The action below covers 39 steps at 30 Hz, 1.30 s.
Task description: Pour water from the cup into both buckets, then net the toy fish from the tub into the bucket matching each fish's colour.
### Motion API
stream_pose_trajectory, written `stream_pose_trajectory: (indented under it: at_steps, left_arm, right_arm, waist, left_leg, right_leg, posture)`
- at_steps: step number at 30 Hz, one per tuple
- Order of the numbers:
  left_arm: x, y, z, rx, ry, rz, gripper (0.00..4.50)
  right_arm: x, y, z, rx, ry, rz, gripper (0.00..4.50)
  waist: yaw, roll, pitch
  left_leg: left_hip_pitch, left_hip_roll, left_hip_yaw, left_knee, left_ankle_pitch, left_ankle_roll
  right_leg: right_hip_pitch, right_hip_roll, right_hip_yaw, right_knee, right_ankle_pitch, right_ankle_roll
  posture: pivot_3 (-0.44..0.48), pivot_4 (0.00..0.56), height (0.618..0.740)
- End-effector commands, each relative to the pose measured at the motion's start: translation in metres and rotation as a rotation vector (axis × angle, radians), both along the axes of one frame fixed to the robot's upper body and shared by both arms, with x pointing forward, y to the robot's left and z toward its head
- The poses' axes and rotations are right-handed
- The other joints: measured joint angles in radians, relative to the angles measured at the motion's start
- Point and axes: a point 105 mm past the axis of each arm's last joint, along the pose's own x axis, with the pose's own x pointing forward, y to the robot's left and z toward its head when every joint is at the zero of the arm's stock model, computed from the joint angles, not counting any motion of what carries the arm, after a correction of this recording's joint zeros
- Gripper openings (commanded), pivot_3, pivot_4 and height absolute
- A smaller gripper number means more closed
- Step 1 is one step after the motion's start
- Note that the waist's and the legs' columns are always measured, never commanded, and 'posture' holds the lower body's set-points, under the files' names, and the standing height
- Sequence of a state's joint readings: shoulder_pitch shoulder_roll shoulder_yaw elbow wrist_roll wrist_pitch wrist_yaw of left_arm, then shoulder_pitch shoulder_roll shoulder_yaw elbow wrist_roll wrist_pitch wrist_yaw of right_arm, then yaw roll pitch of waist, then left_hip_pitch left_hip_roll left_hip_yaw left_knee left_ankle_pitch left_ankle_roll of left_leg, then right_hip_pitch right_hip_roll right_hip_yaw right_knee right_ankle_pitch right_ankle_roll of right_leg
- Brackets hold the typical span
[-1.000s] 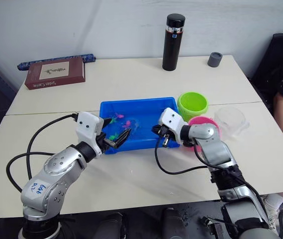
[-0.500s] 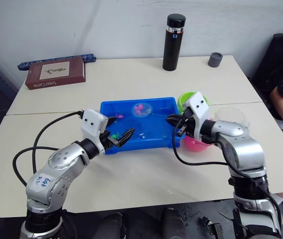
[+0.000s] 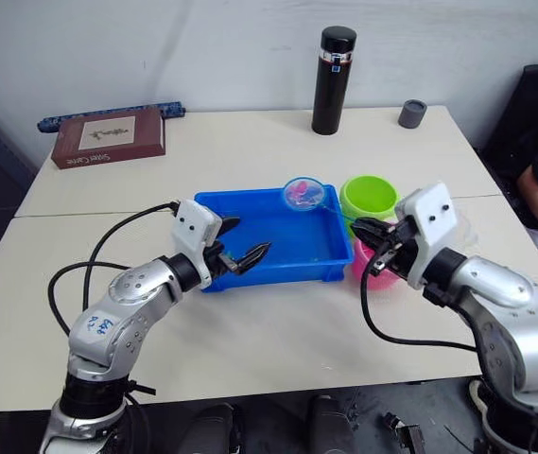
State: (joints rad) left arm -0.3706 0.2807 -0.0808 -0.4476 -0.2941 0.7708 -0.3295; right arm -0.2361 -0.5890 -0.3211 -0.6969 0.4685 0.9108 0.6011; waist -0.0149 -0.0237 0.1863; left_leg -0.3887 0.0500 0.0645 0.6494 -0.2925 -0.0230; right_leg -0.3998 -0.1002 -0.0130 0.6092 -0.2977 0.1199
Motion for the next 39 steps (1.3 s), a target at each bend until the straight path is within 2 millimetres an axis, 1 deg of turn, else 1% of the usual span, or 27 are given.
stream_pose_trajectory:
  at_steps: [1,5,12,17,19,26,28,31,33,36,39]
  left_arm:
    - [-0.001,-0.008,0.01,-0.007,-0.047,-0.05,4.48]
    - [0.003,-0.01,0.011,0.0,-0.054,-0.072,4.48]
    - [0.006,-0.014,0.012,-0.003,-0.061,-0.1,4.48]
    - [0.006,-0.016,0.011,-0.003,-0.061,-0.116,4.48]
    - [0.006,-0.017,0.01,-0.001,-0.059,-0.122,4.48]
    - [0.007,-0.019,0.01,-0.001,-0.059,-0.129,4.48]
    - [0.007,-0.019,0.01,-0.002,-0.058,-0.13,4.48]
    - [0.006,-0.019,0.009,-0.002,-0.057,-0.13,4.48]
    - [0.006,-0.019,0.009,-0.002,-0.057,-0.129,4.48]
    - [0.006,-0.018,0.009,-0.002,-0.057,-0.126,4.48]
    - [0.006,-0.018,0.009,0.0,-0.058,-0.124,4.48]
  right_arm:
    - [-0.011,-0.008,0.013,-0.058,-0.128,-0.075,0.0]
    - [-0.022,-0.026,0.009,-0.112,-0.176,-0.183,0.0]
    - [-0.038,-0.057,-0.001,-0.142,-0.181,-0.342,0.0]
    - [-0.048,-0.07,-0.007,-0.153,-0.168,-0.399,0.0]
    - [-0.053,-0.077,-0.012,-0.177,-0.155,-0.42,0.0]
    - [-0.062,-0.087,-0.027,-0.216,-0.124,-0.451,0.0]
    - [-0.065,-0.093,-0.035,-0.26,-0.117,-0.467,0.0]
    - [-0.068,-0.094,-0.043,-0.356,-0.137,-0.452,0.0]
    - [-0.068,-0.095,-0.046,-0.407,-0.156,-0.446,0.0]
    - [-0.068,-0.107,-0.05,-0.434,-0.164,-0.477,0.0]
    - [-0.069,-0.107,-0.054,-0.506,-0.189,-0.445,0.0]
  waist:
    - [0.006,0.0,0.0]
    - [0.015,0.0,0.0]
    - [0.019,0.0,0.0]
    - [0.014,0.0,0.0]
    - [0.016,0.0,0.0]
    - [0.016,0.0,0.0]
    - [0.016,0.0,0.0]
    - [0.016,0.0,0.0]
    - [0.015,0.0,0.0]
    - [0.014,0.0,0.0]
    - [0.015,0.0,0.0]
  left_leg:
    - [0.0,0.0,0.0,0.0,0.0,0.0]
    - [0.0,0.0,0.0,0.0,0.0,0.0]
    - [0.0,-0.001,-0.001,0.0,0.0,0.0]
    - [0.0,0.0,-0.001,0.0,0.0,0.001]
    - [0.001,0.0,-0.001,0.0,0.001,0.001]
    - [0.001,-0.001,-0.001,0.001,0.001,0.001]
    - [0.001,-0.001,-0.001,0.001,0.001,0.001]
    - [0.001,-0.001,-0.001,0.001,0.001,0.001]
    - [0.001,-0.001,-0.001,0.001,0.001,0.001]
    - [0.001,-0.001,-0.001,0.001,0.001,0.001]
    - [0.002,-0.001,-0.001,0.001,0.001,0.001]
  right_leg:
    - [0.0,0.0,0.0,0.0,0.0,0.0]
    - [0.0,0.001,0.0,0.0,0.0,0.0]
    - [0.001,0.001,0.001,-0.002,0.0,0.0]
    - [0.001,0.002,0.001,-0.001,0.0,0.0]
    - [0.001,0.002,0.001,-0.001,0.0,0.0]
    - [0.002,0.002,0.001,-0.001,0.0,0.001]
    - [0.002,0.002,0.001,-0.001,0.0,0.001]
    - [0.002,0.002,0.001,-0.001,0.0,0.001]
    - [0.002,0.002,0.001,-0.001,0.0,0.0]
    - [0.002,0.002,0.001,-0.001,0.0,0.001]
    - [0.003,0.002,0.001,-0.001,0.0,0.001]
  posture:
    - [0.0,0.15,0.74]
    - [0.0,0.15,0.74]
    - [0.0,0.15,0.74]
    - [0.0,0.15,0.74]
    - [0.0,0.15,0.74]
    - [0.0,0.15,0.74]
    - [0.0,0.15,0.74]
    - [0.0,0.15,0.74]
    - [0.0,0.15,0.74]
    - [0.0,0.15,0.74]
    - [0.0,0.15,0.74]
